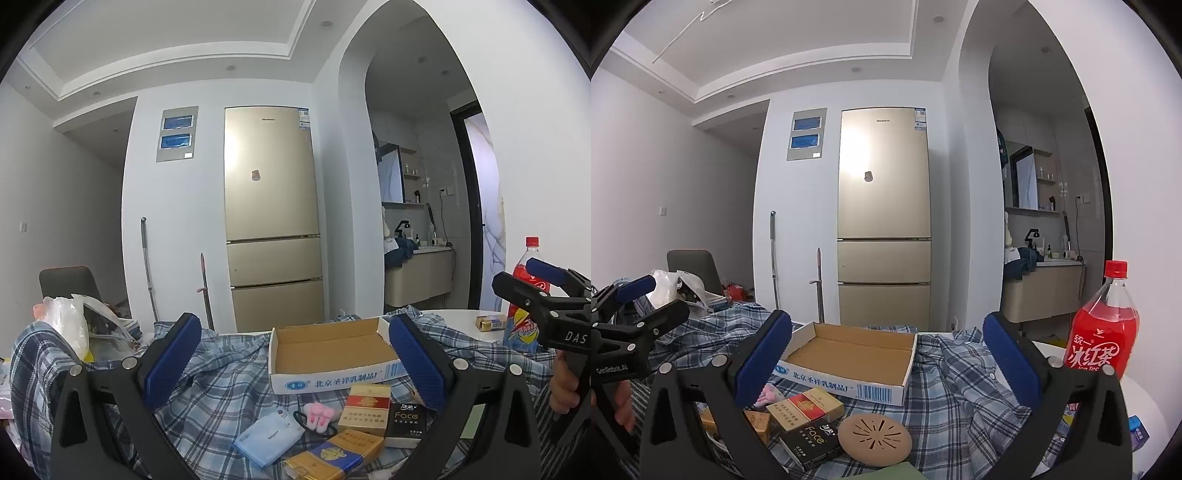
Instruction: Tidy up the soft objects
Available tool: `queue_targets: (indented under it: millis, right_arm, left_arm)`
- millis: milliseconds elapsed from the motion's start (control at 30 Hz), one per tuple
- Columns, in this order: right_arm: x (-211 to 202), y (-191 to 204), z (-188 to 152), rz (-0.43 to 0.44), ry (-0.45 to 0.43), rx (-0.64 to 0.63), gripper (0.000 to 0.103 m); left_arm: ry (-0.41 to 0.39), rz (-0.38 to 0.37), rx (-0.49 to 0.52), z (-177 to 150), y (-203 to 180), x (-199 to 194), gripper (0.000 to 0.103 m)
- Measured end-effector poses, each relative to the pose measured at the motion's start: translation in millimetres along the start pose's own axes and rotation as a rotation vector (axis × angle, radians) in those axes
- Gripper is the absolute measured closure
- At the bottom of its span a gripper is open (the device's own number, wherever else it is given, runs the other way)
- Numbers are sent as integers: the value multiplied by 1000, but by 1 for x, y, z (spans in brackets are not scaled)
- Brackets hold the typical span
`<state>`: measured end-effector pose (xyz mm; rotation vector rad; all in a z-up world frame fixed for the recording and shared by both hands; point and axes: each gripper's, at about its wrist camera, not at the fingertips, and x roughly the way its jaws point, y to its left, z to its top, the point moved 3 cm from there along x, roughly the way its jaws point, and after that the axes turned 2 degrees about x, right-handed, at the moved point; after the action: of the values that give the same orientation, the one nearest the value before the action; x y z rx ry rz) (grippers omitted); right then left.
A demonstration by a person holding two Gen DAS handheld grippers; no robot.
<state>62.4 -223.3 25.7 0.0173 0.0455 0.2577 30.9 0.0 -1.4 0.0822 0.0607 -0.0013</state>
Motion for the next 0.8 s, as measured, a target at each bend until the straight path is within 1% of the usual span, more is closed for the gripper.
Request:
queue_targets:
  millis: [800]
  right_arm:
    - [0,0,0,1,-2,2,0]
  left_arm:
    - [-7,0,0,0,0,-1,0]
